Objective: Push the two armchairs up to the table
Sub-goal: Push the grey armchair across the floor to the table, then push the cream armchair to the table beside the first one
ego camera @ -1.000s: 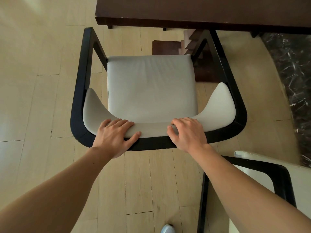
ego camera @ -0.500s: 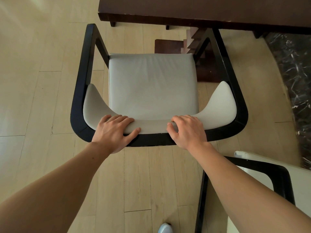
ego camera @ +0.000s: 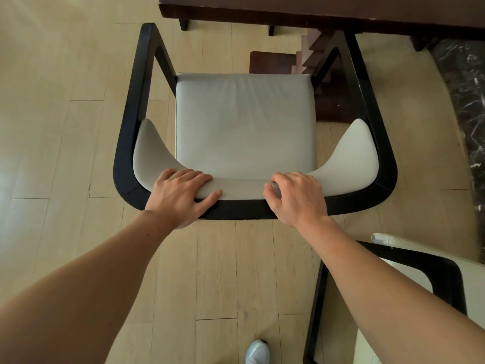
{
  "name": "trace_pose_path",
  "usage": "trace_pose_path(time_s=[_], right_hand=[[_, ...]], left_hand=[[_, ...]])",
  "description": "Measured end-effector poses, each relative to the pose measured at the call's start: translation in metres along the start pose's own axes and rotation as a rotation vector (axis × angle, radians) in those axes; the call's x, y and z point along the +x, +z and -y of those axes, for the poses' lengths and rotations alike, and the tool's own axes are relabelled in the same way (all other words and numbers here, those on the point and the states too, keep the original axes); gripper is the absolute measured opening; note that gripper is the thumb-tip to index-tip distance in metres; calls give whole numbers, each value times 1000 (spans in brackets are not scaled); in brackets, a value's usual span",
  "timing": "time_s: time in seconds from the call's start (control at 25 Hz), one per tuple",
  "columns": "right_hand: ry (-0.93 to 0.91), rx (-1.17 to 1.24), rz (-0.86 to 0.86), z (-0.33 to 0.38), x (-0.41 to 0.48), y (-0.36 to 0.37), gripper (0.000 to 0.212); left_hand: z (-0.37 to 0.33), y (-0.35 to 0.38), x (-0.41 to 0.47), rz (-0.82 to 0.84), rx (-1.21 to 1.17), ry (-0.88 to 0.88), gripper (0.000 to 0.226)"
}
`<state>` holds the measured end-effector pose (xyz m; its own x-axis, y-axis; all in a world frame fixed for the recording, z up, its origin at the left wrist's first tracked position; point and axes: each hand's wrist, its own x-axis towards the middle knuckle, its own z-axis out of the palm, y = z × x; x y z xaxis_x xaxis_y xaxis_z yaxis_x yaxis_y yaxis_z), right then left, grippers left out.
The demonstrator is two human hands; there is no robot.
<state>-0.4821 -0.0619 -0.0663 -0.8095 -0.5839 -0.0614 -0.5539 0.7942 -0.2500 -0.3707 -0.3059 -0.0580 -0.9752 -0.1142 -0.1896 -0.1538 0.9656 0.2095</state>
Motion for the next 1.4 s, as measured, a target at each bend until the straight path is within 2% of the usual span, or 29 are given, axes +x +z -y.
trace_pose_path(time_s=[0.48, 0.8, 0.96, 1.08, 1.2, 1.32, 1.4], right_hand=[[-14, -10, 15, 0, 0, 0, 49], [-20, -5, 28, 1, -3, -4, 44], [34, -109, 132, 10, -3, -11, 43], [164, -166, 351, 25, -15, -25, 51], [191, -149, 501, 40, -47, -49, 61], [220, -153, 551, 46, -93, -82, 64], [269, -141, 516, 48, -126, -103, 63]], left_hand=[[0, -1, 0, 5, -10, -1, 68], [2, 1, 1, 1, 14, 25, 67], [1, -1, 0, 34, 53, 45, 67], [-4, -11, -4, 119, 91, 54, 64], [-26, -25, -9, 277, 218, 8, 60], [-51, -43, -25, 428, 278, 33, 69], [-61, -56, -41, 494, 307, 131, 78]])
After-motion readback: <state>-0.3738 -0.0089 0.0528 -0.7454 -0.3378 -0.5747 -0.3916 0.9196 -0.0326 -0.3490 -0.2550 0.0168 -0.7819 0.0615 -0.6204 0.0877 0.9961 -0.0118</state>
